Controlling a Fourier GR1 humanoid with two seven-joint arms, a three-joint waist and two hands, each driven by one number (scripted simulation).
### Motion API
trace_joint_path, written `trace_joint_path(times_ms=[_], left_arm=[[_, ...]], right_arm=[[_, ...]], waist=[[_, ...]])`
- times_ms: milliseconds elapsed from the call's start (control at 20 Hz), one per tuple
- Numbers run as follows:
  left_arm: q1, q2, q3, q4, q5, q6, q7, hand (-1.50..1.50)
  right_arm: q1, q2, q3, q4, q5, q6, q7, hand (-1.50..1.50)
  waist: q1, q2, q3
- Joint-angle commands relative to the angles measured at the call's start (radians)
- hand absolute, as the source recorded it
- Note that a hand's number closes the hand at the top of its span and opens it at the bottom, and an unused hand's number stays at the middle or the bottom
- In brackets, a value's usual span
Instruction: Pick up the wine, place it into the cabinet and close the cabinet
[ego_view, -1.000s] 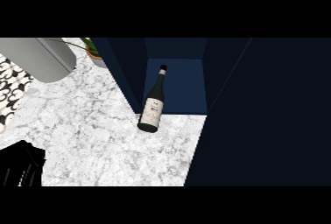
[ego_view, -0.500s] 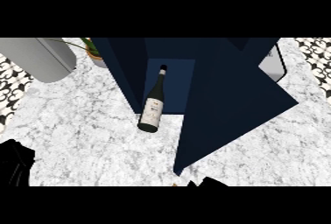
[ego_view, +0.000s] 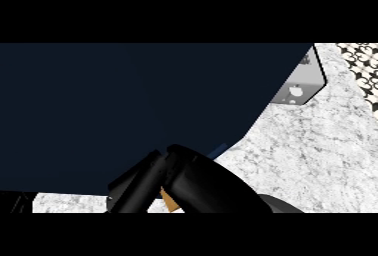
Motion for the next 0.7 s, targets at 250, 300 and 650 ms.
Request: trace_joint_path(times_ms=[250, 300, 650], left_arm=[[-0.036, -0.006, 0.051, -0.019, 0.023, -0.024, 0.064, 1.5], [0.004, -0.01, 0.073, -0.004, 0.015, -0.057, 0.029, 1.5], [0.0, -0.033, 0.085, 0.031, -0.01, -0.11, 0.015, 1.5]], right_arm=[[-0.222, 0.003, -0.117, 0.333, -0.156, -0.04, -0.168, 1.5], [-0.212, 0.003, -0.078, 0.345, -0.151, -0.067, -0.18, 1.5], [-0.268, 0.003, -0.125, 0.536, -0.229, -0.078, -0.266, 1.5]], waist=[[-0.002, 0.002, 0.001], [-0.002, 0.001, 0.0], [-0.003, 0.001, 0.0]])
